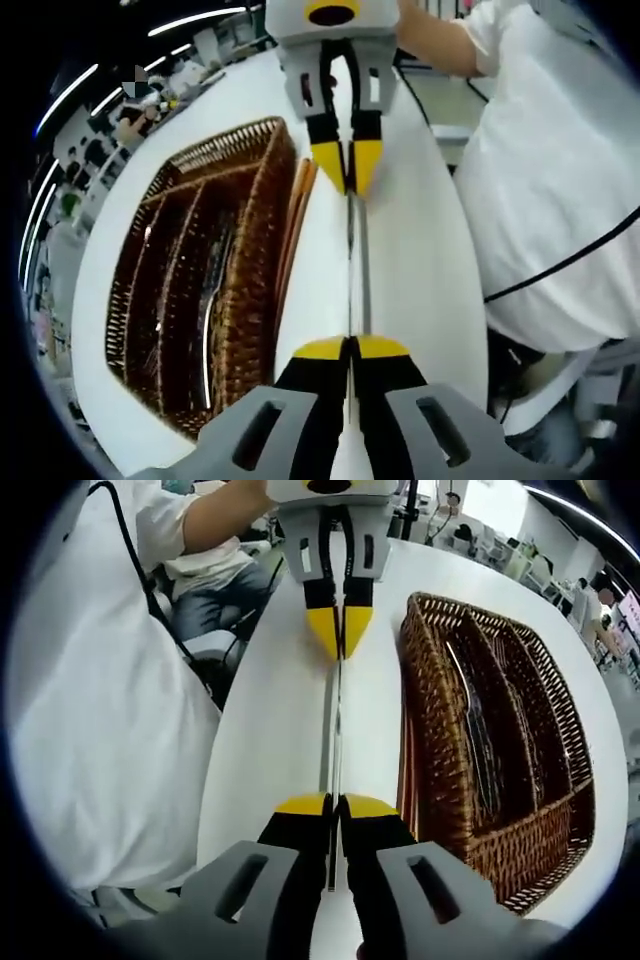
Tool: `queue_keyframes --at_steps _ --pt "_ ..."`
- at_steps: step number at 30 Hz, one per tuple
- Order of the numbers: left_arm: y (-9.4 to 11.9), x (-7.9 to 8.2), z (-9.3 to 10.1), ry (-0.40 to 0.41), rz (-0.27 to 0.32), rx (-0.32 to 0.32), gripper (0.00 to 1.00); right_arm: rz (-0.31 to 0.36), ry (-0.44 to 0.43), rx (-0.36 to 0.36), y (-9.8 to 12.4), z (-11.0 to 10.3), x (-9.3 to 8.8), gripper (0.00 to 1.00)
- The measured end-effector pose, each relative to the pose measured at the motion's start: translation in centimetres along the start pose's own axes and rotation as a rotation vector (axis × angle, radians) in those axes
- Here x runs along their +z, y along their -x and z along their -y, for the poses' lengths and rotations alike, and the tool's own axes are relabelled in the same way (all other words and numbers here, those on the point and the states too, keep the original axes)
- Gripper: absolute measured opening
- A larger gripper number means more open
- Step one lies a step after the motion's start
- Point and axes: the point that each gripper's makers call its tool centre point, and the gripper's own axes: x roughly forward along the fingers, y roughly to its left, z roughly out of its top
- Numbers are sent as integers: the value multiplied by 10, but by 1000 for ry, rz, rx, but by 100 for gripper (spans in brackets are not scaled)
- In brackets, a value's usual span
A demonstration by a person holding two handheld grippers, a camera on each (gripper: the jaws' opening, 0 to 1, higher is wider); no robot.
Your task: Arrange the knives, forks, and spoons in their matching storage slots by inserting each utensil handle-first until every utensil is classified and aligned in the correct compartment
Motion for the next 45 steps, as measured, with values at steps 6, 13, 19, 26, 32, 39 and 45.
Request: queue_keyframes --at_steps 6,13,19,26,32,39,45 --pt "1 5 0 2 1 -1 1 2 3 -1 1 5 5 3" --pt "3 9 -4 0 0 5 1 2 8 -6 4 13 11 3" --pt "6 12 -9 -3 -1 12 1 4 10 -13 7 21 16 3" --pt "8 10 -15 -2 3 16 1 7 2 -12 10 29 18 3" --pt "7 9 -14 -2 3 15 1 7 5 -15 11 33 21 3" --pt "9 10 -15 -11 -2 17 1 9 7 -21 14 38 24 3" --pt "9 9 -16 -18 -5 25 1 11 8 -29 16 44 27 3"
